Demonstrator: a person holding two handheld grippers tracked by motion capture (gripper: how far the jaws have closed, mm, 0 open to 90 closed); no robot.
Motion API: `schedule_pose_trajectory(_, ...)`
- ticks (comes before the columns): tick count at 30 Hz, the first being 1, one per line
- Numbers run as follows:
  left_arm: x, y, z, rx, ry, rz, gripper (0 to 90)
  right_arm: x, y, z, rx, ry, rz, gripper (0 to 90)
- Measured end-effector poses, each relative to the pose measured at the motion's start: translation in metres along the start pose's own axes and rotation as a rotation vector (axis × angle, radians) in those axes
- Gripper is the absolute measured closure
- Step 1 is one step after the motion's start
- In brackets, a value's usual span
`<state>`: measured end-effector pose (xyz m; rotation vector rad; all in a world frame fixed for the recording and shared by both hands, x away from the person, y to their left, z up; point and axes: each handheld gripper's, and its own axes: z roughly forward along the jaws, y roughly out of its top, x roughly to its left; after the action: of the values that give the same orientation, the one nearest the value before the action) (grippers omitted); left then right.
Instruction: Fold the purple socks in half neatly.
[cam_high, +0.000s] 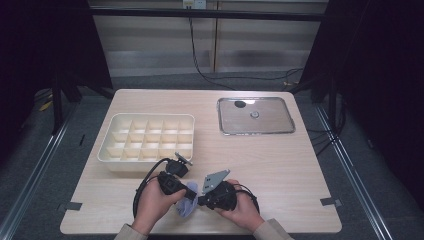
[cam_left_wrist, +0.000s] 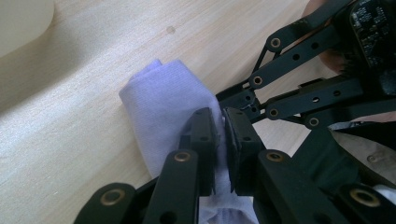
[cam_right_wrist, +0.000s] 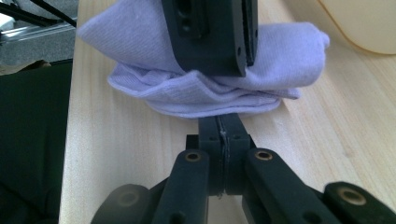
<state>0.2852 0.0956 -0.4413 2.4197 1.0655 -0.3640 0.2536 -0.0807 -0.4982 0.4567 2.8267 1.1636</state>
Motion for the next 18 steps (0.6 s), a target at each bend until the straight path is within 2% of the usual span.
schedule_pose_trajectory(6, -0.0004, 0.0002, 0.0041, 0.015, -0.003, 0.004, 82.6, 0.0002, 0.0, 0.0, 0.001, 0.007, 0.01, 89.7)
schedule_pose_trajectory(13, -0.0005, -0.0002, 0.0065, -0.006, 0.0, -0.001, 82.0, -0.0005, 0.0, -0.0002, 0.003, 0.012, 0.013, 89.7)
schedule_pose_trajectory(18, -0.0015, -0.0005, 0.0105, -0.003, 0.008, 0.004, 79.7, -0.0028, -0.0006, -0.0029, 0.022, 0.004, 0.023, 88.9)
